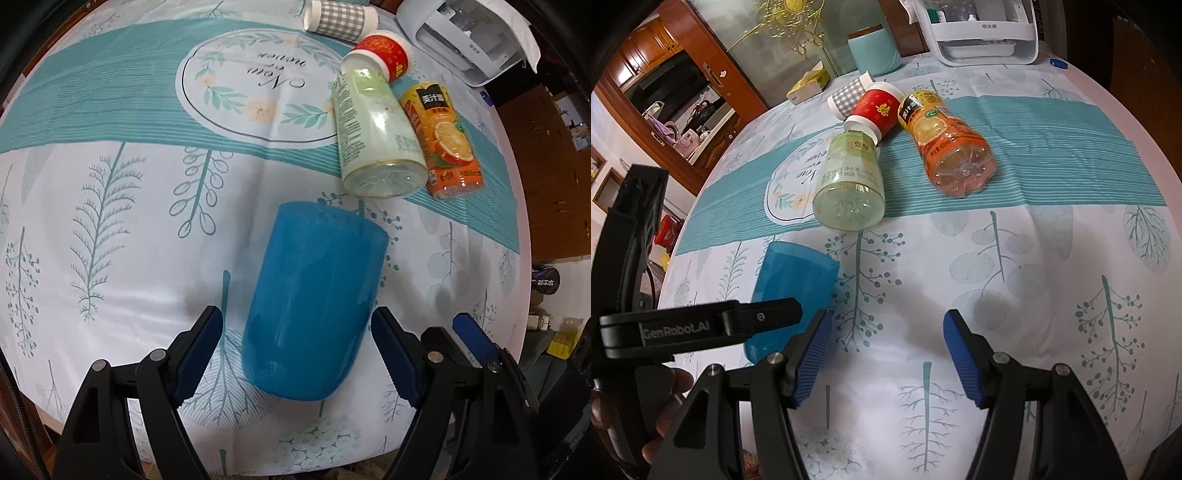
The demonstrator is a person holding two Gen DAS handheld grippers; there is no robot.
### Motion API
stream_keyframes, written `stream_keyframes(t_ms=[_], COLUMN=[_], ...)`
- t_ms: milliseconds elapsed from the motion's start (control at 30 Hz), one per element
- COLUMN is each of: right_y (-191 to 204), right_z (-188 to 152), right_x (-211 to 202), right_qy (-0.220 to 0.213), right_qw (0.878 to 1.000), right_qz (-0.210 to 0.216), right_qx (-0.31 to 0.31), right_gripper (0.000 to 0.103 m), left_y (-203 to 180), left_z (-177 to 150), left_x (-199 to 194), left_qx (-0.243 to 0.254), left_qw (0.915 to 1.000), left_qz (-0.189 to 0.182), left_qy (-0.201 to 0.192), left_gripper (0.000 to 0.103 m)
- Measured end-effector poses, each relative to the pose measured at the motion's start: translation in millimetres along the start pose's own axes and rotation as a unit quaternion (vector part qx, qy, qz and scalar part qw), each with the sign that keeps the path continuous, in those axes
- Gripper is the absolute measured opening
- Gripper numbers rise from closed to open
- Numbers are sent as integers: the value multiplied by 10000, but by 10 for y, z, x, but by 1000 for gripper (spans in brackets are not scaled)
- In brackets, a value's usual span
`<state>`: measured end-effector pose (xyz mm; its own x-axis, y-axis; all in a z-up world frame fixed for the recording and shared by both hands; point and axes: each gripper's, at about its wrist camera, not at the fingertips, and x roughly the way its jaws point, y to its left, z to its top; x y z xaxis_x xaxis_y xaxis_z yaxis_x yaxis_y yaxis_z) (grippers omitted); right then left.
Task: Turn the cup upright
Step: 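Lift the blue cup and set it down nearer the right gripper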
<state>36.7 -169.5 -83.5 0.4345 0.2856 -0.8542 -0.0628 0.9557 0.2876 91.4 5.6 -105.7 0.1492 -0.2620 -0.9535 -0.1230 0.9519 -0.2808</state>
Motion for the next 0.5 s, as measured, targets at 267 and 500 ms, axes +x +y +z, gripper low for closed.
stream_keyframes(t_ms=[267, 500], right_y=[26, 65], right_z=[-11, -25], right_x=[-39, -46], right_qy=[9, 87], right_qw=[10000, 9998], right_qz=[49, 148], right_qx=[8, 57], right_gripper=[63, 63], left_y=[27, 11], left_z=[-33, -127], left_x=[-242, -423], left_qx=[297, 739], left_qw=[9991, 9923], left_qz=[142, 671], left_qy=[-257, -738], left_gripper=[81, 81])
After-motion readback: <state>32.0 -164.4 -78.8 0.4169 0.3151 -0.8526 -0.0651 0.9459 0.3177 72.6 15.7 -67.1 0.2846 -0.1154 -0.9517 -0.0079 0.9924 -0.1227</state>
